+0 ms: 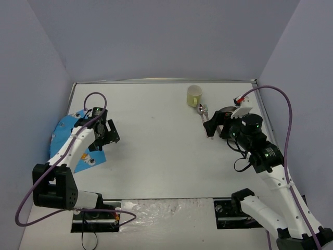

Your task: Set the dinner table for one person

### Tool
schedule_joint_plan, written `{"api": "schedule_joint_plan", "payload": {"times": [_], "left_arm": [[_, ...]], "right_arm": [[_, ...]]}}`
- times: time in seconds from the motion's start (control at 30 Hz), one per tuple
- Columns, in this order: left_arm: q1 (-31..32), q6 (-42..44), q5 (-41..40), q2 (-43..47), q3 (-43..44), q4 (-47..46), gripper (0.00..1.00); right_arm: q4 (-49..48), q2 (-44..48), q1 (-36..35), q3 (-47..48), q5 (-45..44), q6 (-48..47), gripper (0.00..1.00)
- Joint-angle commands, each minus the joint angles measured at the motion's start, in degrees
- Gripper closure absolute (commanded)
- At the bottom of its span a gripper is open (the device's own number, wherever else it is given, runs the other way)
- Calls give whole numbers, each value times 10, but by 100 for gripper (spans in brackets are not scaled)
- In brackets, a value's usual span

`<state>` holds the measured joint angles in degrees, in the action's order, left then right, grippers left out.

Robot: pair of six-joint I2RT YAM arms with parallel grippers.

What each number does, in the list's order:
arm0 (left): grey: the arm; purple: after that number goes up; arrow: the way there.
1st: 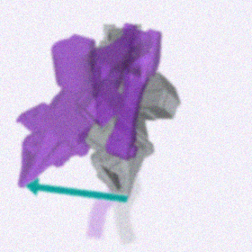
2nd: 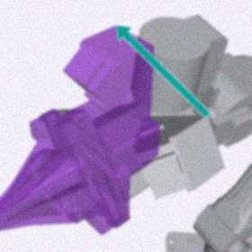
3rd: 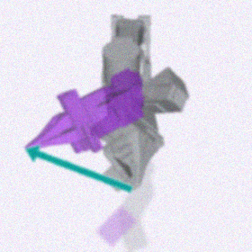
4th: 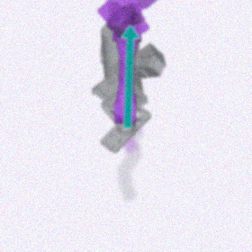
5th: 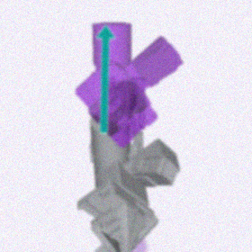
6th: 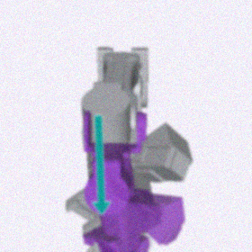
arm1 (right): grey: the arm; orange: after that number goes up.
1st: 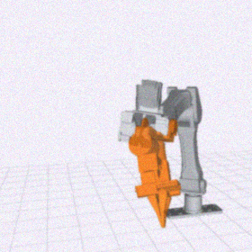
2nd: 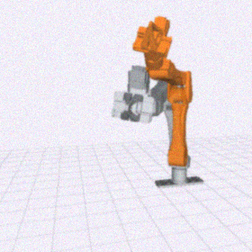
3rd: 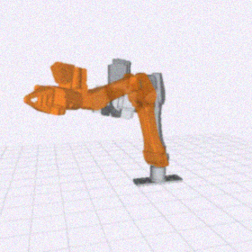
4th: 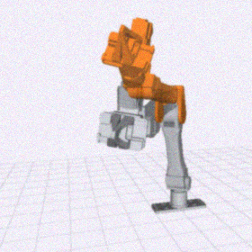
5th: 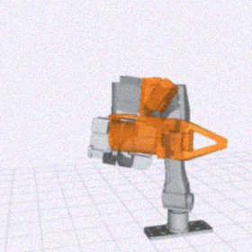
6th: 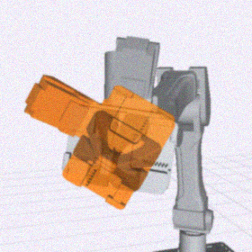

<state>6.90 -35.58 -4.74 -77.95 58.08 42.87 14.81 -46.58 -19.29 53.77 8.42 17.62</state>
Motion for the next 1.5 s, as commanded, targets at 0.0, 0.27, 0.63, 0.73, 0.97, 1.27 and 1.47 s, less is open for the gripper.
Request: {"api": "schedule_joint_plan", "payload": {"times": [0.0,0.27,0.63,0.73,0.97,1.27,1.47], "left_arm": [[-62,-26,21,-3,-39,-59,18],[-87,-14,47,-63,-66,-103,26],[-108,6,40,-94,-79,-127,34],[-108,6,40,-94,-83,-131,33],[-109,1,38,-104,-95,-135,40],[-109,-6,34,-123,-103,-123,92],[-108,-5,47,-109,-85,-99,100]], "right_arm": [[-26,10,-5,-5,19,7,0],[-26,9,-5,-13,22,-2,0],[-26,20,-5,-20,37,-7,0],[-26,22,-5,-20,38,-7,0],[-26,23,-5,-19,39,-8,0],[-26,29,-5,-19,38,-10,0],[-26,31,-5,-17,42,-10,0]]}}
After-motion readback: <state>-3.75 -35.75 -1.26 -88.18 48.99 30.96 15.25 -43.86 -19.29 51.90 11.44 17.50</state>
